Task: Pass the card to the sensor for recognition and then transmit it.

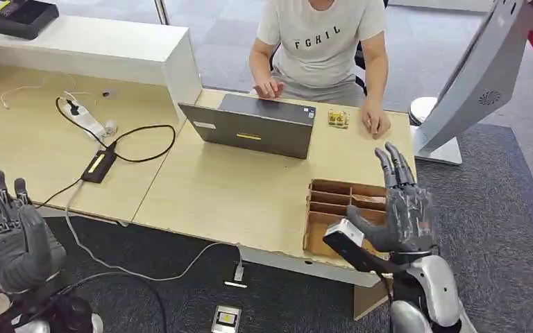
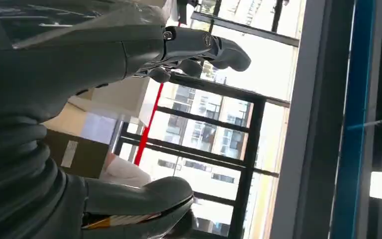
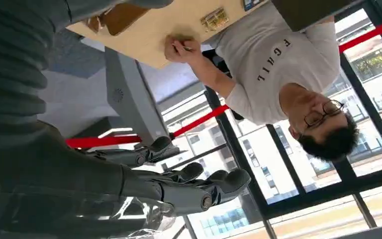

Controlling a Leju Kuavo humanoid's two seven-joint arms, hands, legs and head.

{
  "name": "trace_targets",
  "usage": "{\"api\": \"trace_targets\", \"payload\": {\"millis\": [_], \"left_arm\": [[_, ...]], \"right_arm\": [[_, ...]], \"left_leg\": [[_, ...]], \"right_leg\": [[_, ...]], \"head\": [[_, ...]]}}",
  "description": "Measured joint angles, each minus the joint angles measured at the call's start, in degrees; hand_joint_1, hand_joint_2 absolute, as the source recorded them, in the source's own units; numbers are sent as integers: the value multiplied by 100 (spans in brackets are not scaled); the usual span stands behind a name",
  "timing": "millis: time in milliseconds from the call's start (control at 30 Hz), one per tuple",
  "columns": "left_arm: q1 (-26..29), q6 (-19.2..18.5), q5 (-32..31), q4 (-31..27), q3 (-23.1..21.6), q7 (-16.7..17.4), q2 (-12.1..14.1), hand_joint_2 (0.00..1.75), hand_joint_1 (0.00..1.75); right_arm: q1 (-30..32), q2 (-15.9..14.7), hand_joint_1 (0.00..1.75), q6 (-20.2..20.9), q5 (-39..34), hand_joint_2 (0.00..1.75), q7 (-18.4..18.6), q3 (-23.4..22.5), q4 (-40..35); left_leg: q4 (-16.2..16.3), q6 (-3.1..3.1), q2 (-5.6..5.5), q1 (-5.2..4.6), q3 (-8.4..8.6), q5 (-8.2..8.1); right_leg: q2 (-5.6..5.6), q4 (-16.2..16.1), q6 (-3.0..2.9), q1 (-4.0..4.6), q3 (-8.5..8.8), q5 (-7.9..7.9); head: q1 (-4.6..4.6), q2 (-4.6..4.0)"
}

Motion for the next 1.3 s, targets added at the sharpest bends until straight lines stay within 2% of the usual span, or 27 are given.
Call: {"api": "trace_targets", "payload": {"millis": [333, 633, 767, 1033, 1300], "left_arm": [[63, -81, -146, -87, 20, -2, -41, 175, 0], [172, -133, -310, -240, 144, 0, -209, 175, 0], [229, -114, -407, -337, 179, -2, -280, 175, 0], [303, -15, -511, -516, 203, -2, -385, 175, 0], [377, -61, -581, -621, 245, -2, -494, 175, 0]], "right_arm": [[-359, 286, 0, -194, 504, 175, -105, 386, 1142], [-745, 658, 0, -291, 419, 175, -264, 671, 2420], [-896, 789, 0, -485, 330, 175, -275, 715, 2841], [-1227, 813, 0, -800, 175, 175, -201, 640, 3361], [-1438, 774, 0, -844, 127, 175, -177, 520, 3464]], "left_leg": [[-1, 0, -1, 1, -3, 0], [-1, 0, -2, 1, -5, 1], [0, 0, -1, 0, -1, 1], [1, 0, -1, -1, 3, 1], [1, 0, -1, 0, 4, 1]], "right_leg": [[0, 0, 0, 1, -1, 0], [-2, 2, 0, 0, -3, 0], [-3, 2, 0, 0, -4, -1], [-2, 1, 0, -1, -3, 1], [-2, 2, 0, 0, -3, 1]], "head": [[-2, 0], [0, 0], [-2, 0], [-2, 0], [0, 0]]}}
